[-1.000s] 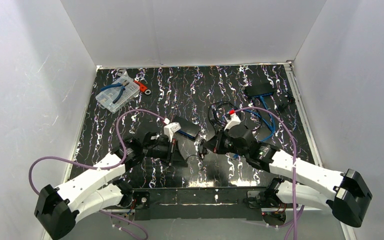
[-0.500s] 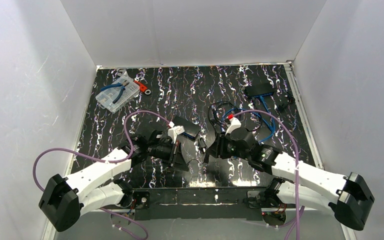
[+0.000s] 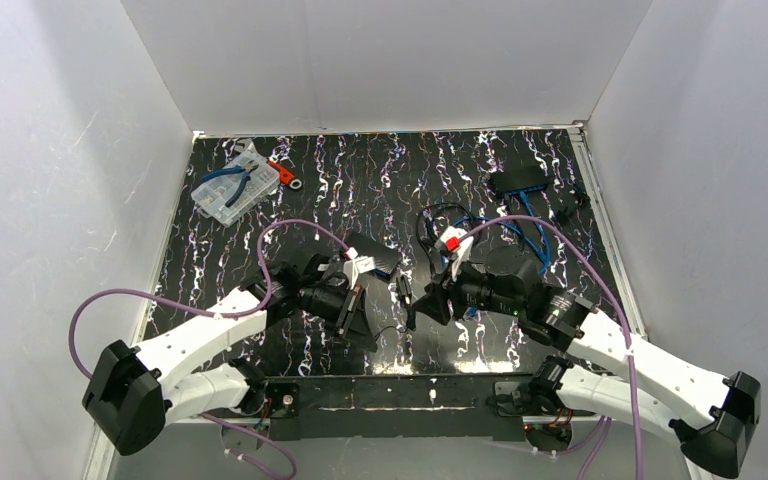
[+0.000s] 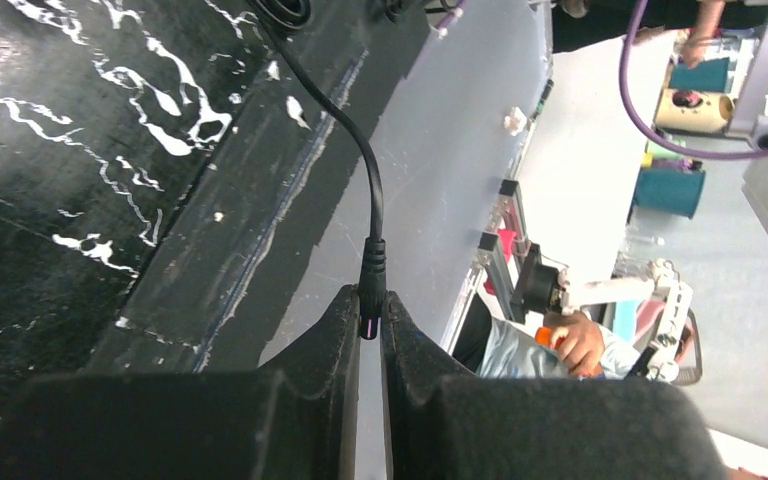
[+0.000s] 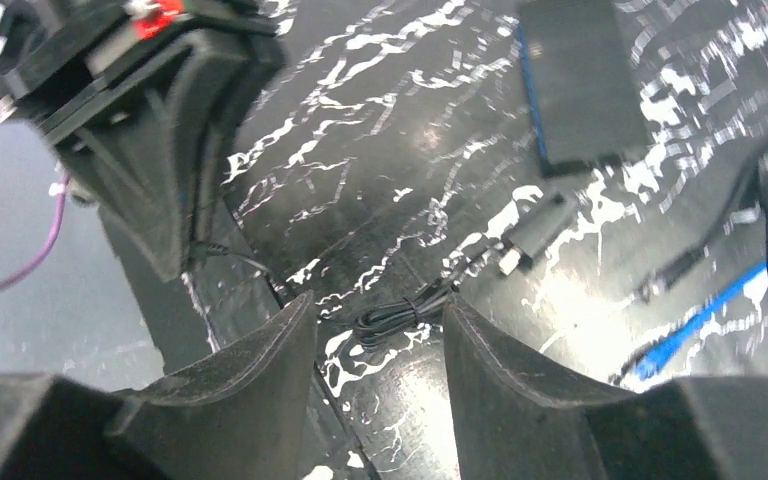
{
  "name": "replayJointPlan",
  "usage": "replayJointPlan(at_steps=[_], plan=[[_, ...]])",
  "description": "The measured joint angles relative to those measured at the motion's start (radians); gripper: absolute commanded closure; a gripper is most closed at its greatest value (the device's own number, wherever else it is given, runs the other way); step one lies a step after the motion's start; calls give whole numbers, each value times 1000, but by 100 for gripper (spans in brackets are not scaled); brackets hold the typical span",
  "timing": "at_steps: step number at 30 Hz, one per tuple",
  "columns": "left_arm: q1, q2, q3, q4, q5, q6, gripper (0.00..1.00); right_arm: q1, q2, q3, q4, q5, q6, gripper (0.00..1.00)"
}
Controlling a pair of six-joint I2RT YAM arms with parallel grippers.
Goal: Insert the plug into the switch port
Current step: Pick up the power from the center of the board.
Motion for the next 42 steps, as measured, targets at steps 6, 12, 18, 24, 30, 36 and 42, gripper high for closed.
replayJointPlan(at_steps=[6,12,18,24,30,36,42], plan=[[0,11,14,-30,83,21,100,39,41,71,-31,-190,-255,44],[0,32,14,-48,152,27,100,143,55,108,-74,-292,-515,43],[0,41,14,-49,213,27,100,275,121,179,-135,-295,-743,45],[0,71,11,-50,230,28,100,353,209,238,-187,-245,-878,48],[0,72,10,-49,232,28,100,408,267,274,-219,-188,-965,55],[0,72,10,-48,234,28,100,444,312,287,-233,-130,-1013,58],[-5,73,10,-48,237,27,100,464,350,287,-237,-95,-1039,58]])
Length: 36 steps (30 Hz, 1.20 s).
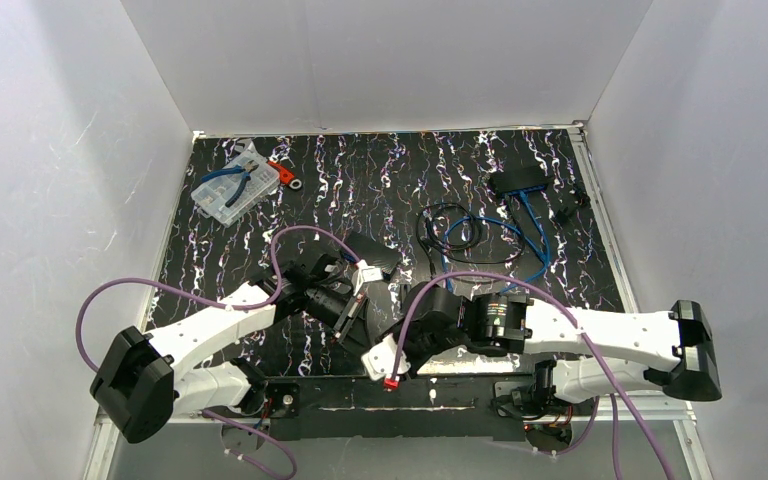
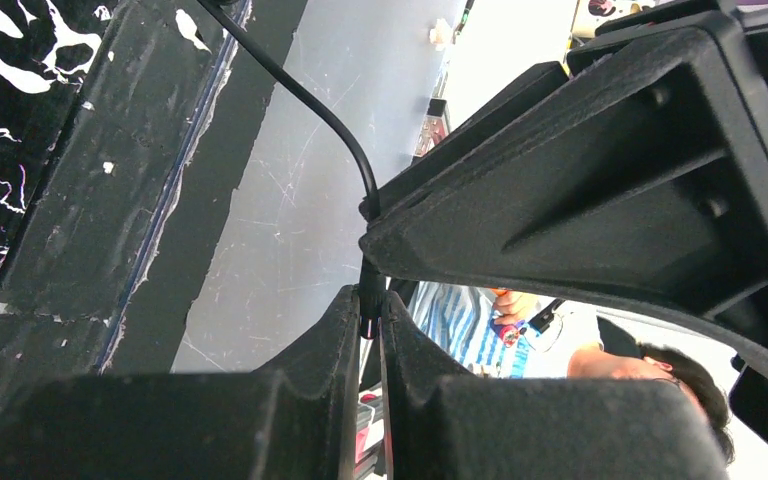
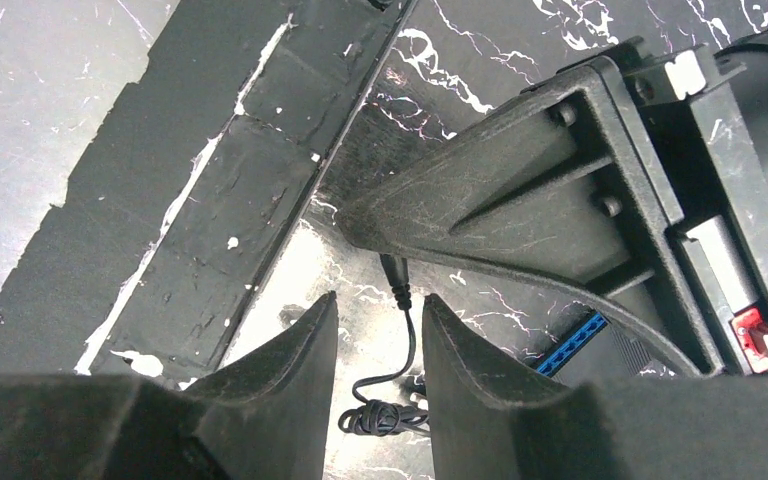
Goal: Insert the plug into the switch port
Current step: Pick up the power from the center of the board.
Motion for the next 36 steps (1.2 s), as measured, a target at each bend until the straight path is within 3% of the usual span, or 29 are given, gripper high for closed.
replayJointPlan(at_steps=[8,31,36], plan=[[-5,4,0,0,0,0,100,14,11,4,1,7,-15,67],[-14,5,-12,1,0,0,100,27,50,11,31,3,-12,76],[-15,5,-14,0,0,-1,100,31,63,13,38,3,-10,88]])
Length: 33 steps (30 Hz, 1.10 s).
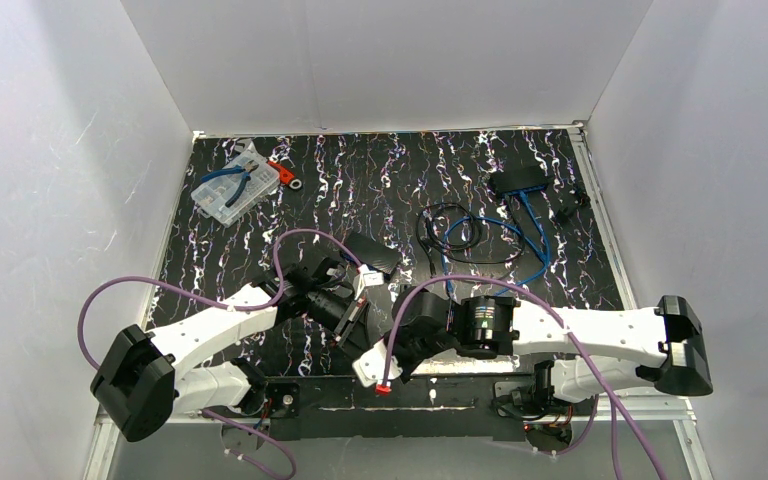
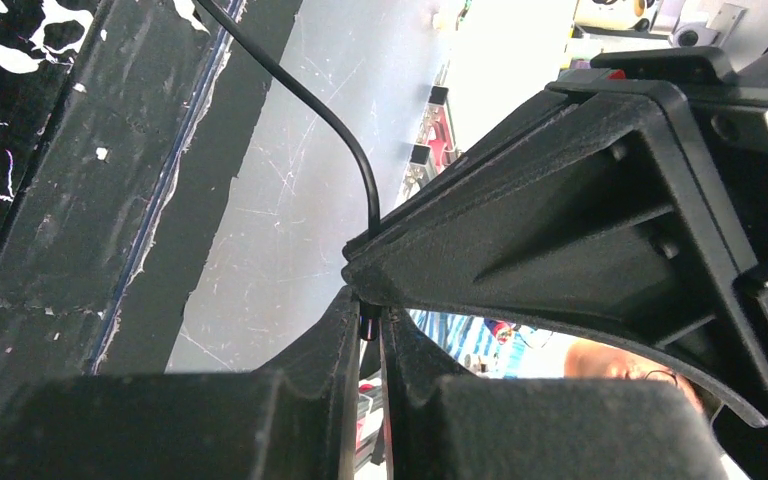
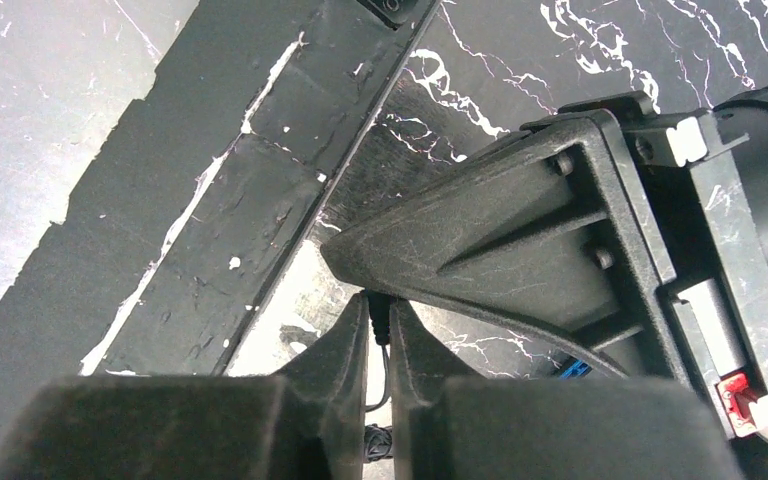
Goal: Insert the plug into the switch port
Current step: Pick up the power from the center of the board.
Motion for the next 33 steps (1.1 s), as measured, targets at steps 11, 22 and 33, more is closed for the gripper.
replayJointPlan(at_steps=[11,22,33], plan=[[-5,-8,-3,0,-13,-5,61,6,3,4,-5,5,15,99],[-5,-146,43,-64,-317,10,40,8,-66,-117,50,156,110,99],[-5,-192,143,-129,-825,5,2,-129,-150,-220,118,356,269,99]])
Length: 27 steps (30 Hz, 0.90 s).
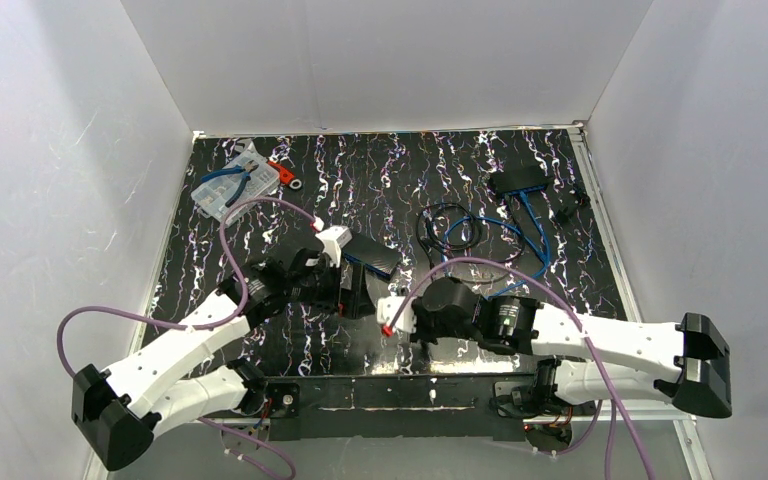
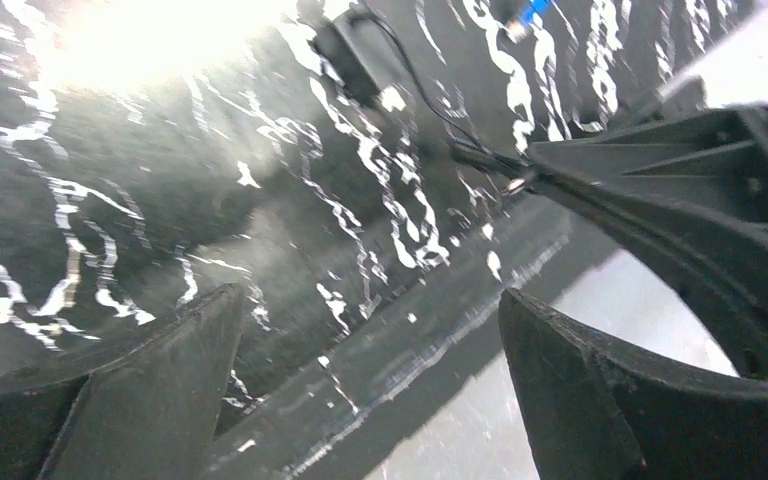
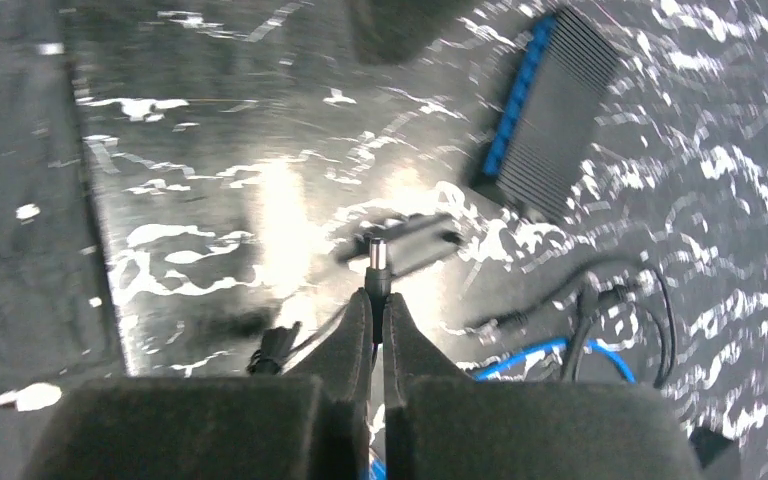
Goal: Insert the plug into the switch port
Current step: Pick up the power from the center of the board.
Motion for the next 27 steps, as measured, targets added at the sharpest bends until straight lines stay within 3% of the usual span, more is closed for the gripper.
replayJointPlan(at_steps=[5,11,18,27], plan=[[0,63,58,-4,-181,-1,2,-111,2,0,26,78,77,99],[3,133,88,3,-293,-5,2,-269,-18,0,40,179,137,99],[10,146,88,10,-328,-12,2,-422,-141,63,43,279,131,99],[13,133,87,9,-336,-14,2,-468,-175,227,48,360,28,99]])
